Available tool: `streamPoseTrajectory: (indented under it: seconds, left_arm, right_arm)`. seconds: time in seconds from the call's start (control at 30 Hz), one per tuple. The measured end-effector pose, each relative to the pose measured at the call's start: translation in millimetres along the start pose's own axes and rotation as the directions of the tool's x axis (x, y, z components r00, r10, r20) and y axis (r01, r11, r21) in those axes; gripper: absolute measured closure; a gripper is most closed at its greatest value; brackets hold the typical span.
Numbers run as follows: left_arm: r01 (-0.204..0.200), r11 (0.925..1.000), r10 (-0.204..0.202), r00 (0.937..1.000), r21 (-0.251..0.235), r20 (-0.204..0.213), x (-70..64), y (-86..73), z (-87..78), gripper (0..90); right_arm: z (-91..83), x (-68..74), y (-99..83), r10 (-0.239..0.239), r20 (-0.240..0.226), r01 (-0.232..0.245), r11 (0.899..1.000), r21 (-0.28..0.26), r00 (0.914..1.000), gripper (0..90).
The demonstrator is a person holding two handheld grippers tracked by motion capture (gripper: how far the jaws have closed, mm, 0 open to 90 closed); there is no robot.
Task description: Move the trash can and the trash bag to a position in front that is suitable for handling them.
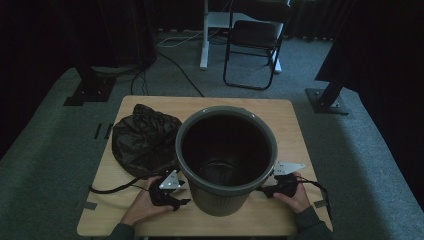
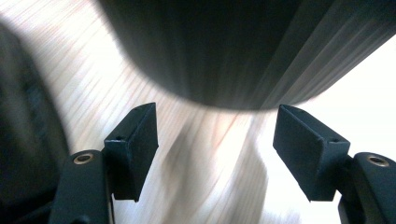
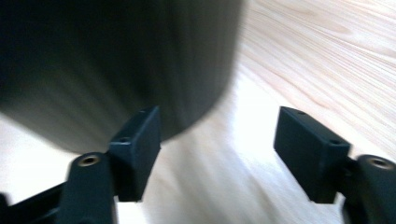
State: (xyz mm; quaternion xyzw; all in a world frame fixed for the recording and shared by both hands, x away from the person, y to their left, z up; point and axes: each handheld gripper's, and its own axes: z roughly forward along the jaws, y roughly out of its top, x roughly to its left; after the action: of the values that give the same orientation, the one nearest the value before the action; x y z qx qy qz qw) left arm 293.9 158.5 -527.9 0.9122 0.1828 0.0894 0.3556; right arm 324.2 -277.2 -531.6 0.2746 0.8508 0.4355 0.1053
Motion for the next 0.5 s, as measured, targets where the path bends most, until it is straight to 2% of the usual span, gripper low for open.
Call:
streamPoseTrajectory:
  seconds: [0.13,0.2,0.37,0.5]
  left_arm:
    - [0.025,0.9995,-0.024,0.9986,0.020,-0.047,2.3,-11.3,-9.8,29.2]
    - [0.031,0.9987,-0.029,0.9976,0.040,-0.062,2.9,-16.2,-12.4,29.1]
    - [0.052,0.9969,-0.047,0.9956,0.059,-0.082,1.9,-25.4,-15.4,29.1]
    - [0.049,0.9981,-0.045,0.9958,0.039,-0.080,-1.3,-23.4,-23.5,29.1]
  right_arm:
    - [4.3,-9.5,-3.9,0.040,0.117,-0.044,0.998,0.040,0.9923,23.3]
    - [6.6,-11.8,-4.6,0.034,0.159,-0.043,0.998,0.055,0.9867,20.7]
    - [10.4,-13.8,-5.5,0.033,0.188,-0.048,0.996,0.074,0.9815,20.1]
    - [13.9,-14.1,-7.1,0.022,0.197,-0.042,0.994,0.099,0.9801,19.5]
